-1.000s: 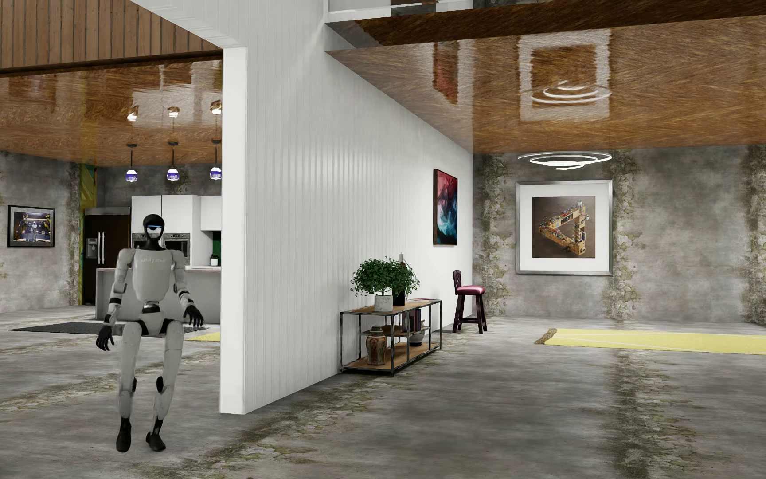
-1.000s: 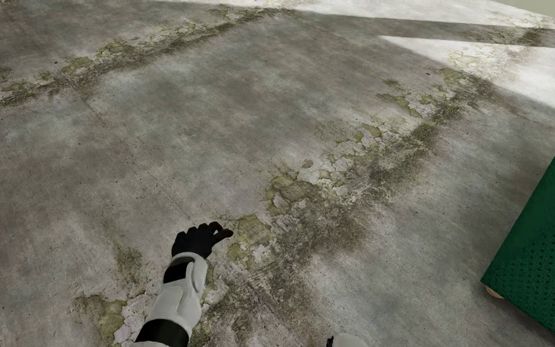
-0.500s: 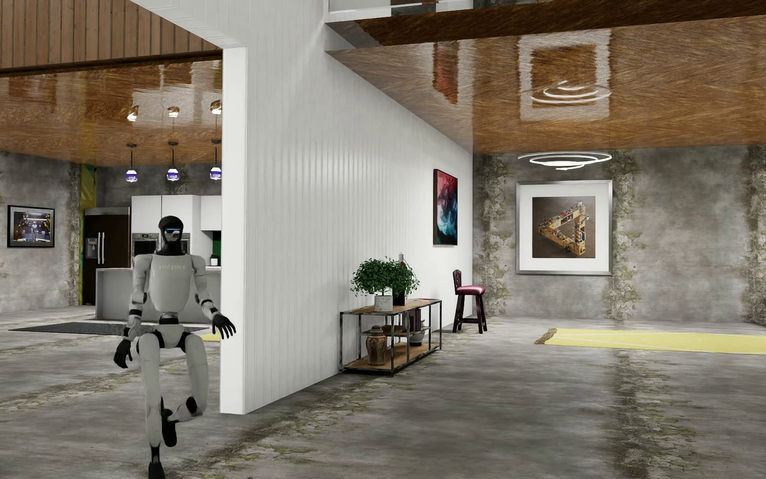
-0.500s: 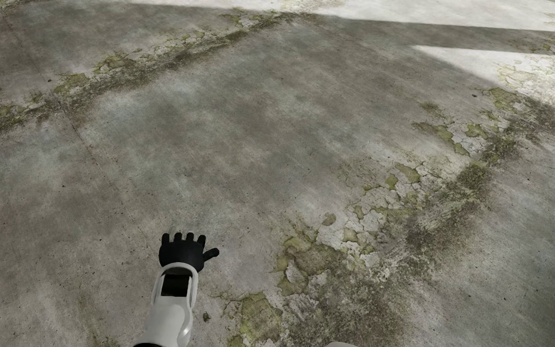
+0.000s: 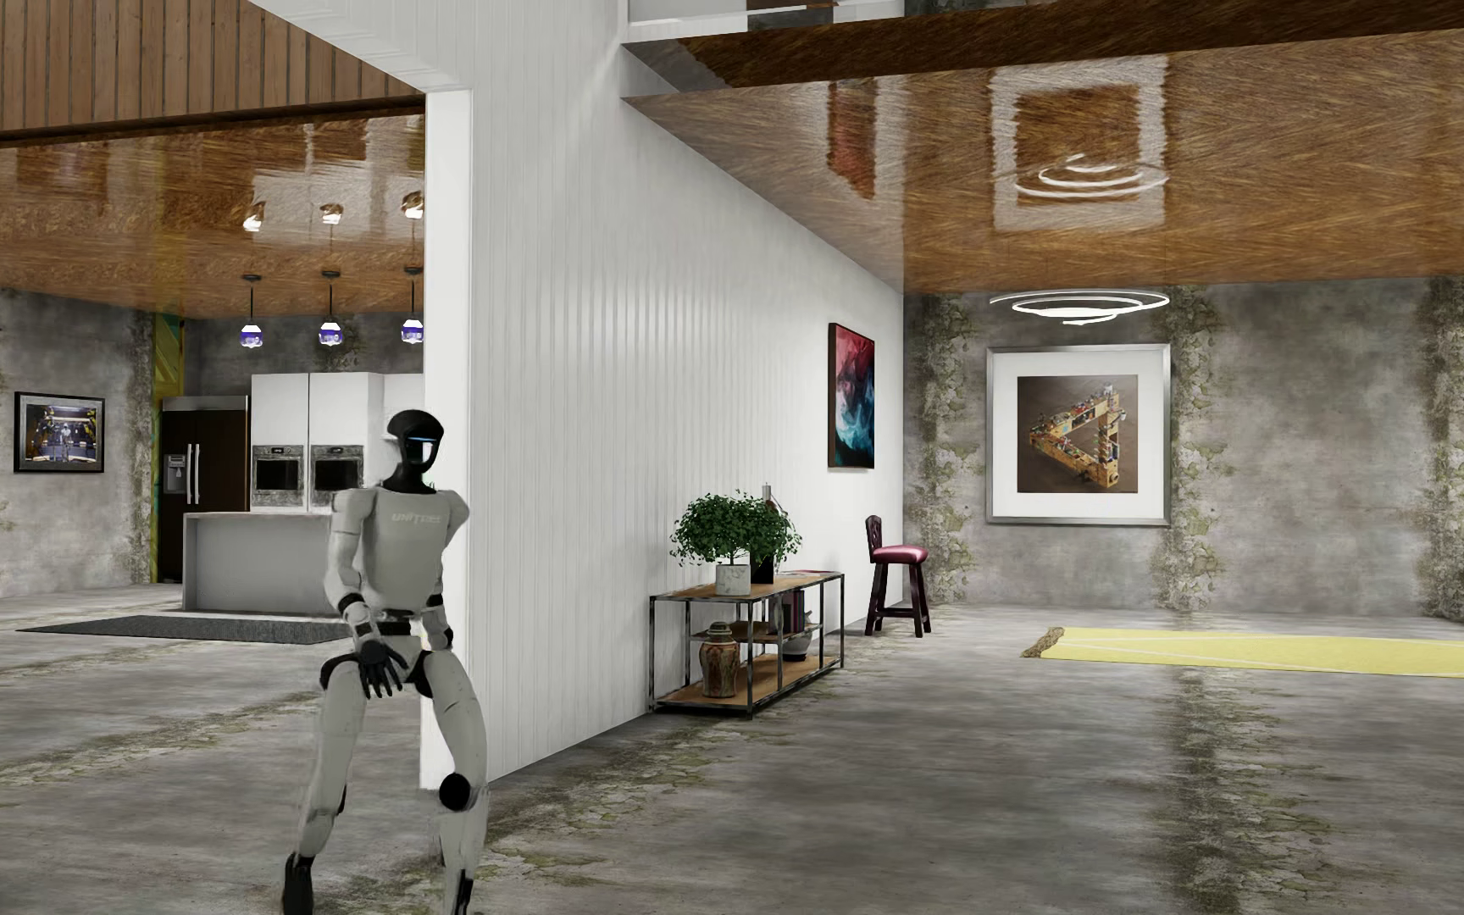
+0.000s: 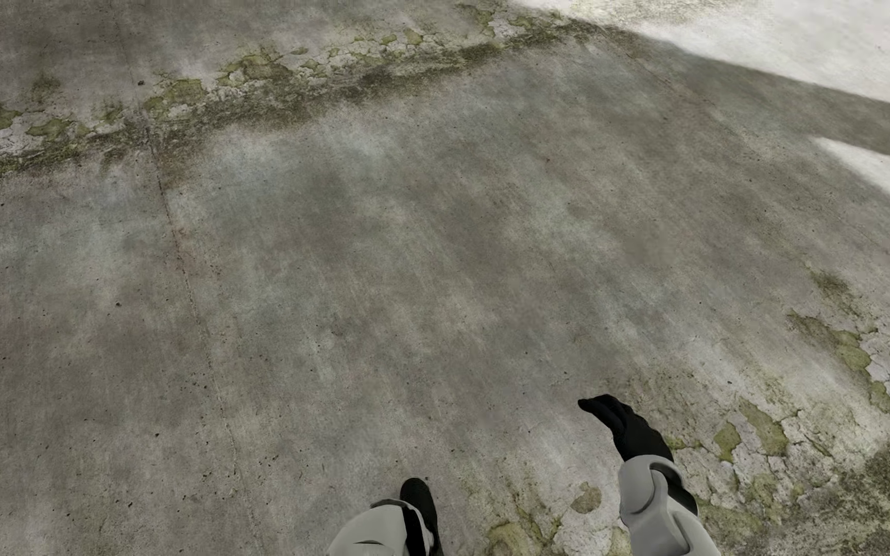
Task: Head to the stool
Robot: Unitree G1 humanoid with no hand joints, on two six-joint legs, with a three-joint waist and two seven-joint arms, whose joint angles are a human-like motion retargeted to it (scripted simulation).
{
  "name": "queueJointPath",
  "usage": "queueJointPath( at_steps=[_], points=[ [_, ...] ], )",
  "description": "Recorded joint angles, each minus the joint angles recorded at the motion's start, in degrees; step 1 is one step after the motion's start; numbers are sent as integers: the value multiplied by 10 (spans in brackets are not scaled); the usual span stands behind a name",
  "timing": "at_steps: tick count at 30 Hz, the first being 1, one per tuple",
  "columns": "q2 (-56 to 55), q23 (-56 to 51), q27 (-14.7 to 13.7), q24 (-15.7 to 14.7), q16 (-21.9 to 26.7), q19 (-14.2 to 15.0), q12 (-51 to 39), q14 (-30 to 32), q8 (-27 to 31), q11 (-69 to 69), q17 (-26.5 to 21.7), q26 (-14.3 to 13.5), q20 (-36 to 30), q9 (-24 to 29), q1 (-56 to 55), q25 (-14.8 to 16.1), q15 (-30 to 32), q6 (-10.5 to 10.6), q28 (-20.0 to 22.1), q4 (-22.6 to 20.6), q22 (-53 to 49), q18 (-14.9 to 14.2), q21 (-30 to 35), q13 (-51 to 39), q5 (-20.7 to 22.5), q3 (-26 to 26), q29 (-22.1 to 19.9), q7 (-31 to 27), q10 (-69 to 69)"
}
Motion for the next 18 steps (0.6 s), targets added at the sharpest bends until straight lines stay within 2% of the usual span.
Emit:
queueJointPath(
  at_steps=[1,2,3,4,5,6,8,9,11,12,14,15,16,17,18],
  points=[
    [-27,32,22,-4,-22,-5,-18,-27,-6,105,-6,19,20,3,14,-21,56,-13,42,-19,-13,10,7,18,-36,2,24,1,29],
    [-71,69,45,-22,-44,-2,-51,-54,-3,220,-8,50,44,6,34,-37,121,-27,89,-45,-24,9,10,35,-74,0,61,-4,40],
    [-125,108,72,-44,-62,-20,-94,-75,14,318,-9,77,62,9,61,-54,141,-39,138,-74,-28,6,13,51,-94,-5,101,-14,37],
    [-186,138,89,-64,-75,-33,-146,-89,36,395,-10,91,65,12,92,-65,107,-48,173,-103,-25,4,10,70,-107,-12,131,-29,24],
    [-246,156,94,-78,-81,-46,-200,-98,59,449,-10,97,55,13,127,-71,88,-54,189,-130,-19,1,2,95,-111,-20,154,-48,0],
    [-301,161,91,-91,-83,-41,-254,-104,78,474,-8,78,37,13,163,-74,92,-58,199,-154,-15,-2,-8,126,-118,-29,164,-72,-25],
    [-392,139,77,-112,-75,-38,-349,-122,106,445,-1,-2,-33,9,227,-67,101,-62,192,-190,-23,-5,-41,193,-124,-49,169,-127,-63],
    [-424,119,65,-109,-61,-51,-393,-136,110,390,6,-46,-84,7,256,-59,92,-64,181,-203,-34,-7,-58,225,-129,-58,163,-155,-72],
    [-454,84,44,-90,-27,-58,-469,-170,95,193,31,-110,-183,6,301,-38,108,-68,171,-218,-83,-9,-92,275,-129,-72,139,-201,-75],
    [-449,75,40,-84,-10,-44,-495,-185,91,49,41,-124,-216,6,323,-38,114,-71,169,-223,-116,-9,-98,289,-112,-76,131,-214,-80],
    [-426,63,39,-67,16,12,-510,-213,138,-222,54,-128,-251,4,373,-40,113,-73,172,-227,-192,-12,-104,302,-48,-80,126,-227,-95],
    [-430,59,35,-77,22,75,-497,-228,137,-254,52,-126,-249,5,398,-48,88,-73,180,-227,-228,-15,-99,302,-26,-78,133,-222,-93],
    [-431,58,34,-96,28,53,-476,-234,132,-237,50,-118,-238,5,423,-56,108,-73,190,-224,-256,-18,-96,294,-4,-77,134,-210,-92],
    [-440,57,39,-113,32,50,-449,-233,136,-169,47,-102,-229,5,447,-62,120,-71,188,-223,-268,-17,-102,287,12,-78,124,-200,-81],
    [-438,50,44,-128,35,13,-424,-219,154,-121,51,-83,-223,2,473,-64,133,-68,193,-219,-265,-24,-113,285,30,-82,112,-195,-69]
  ],
)
